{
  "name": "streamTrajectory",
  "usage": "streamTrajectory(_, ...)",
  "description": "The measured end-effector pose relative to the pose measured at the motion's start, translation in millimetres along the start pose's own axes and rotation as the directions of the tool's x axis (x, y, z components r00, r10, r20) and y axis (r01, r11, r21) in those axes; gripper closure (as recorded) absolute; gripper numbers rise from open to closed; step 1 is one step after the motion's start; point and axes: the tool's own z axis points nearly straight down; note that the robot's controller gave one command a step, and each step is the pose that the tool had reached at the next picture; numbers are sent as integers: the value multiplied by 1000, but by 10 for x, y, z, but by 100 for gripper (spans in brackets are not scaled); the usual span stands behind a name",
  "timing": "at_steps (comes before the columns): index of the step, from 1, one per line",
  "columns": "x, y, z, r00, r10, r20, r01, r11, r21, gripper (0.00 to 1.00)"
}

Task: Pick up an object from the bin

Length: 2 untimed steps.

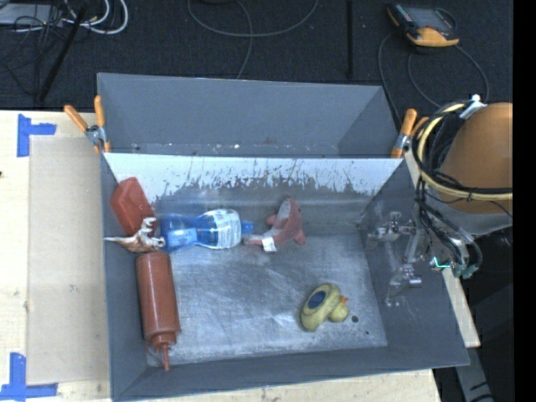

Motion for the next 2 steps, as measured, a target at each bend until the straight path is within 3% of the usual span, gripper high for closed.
streamTrajectory(1, -16, 5, -41, 1000, -3, 9, 3, 1000, 1, 0)
streamTrajectory(2, 40, 26, 416, 1000, -4, 15, 4, 1000, 3, 0)
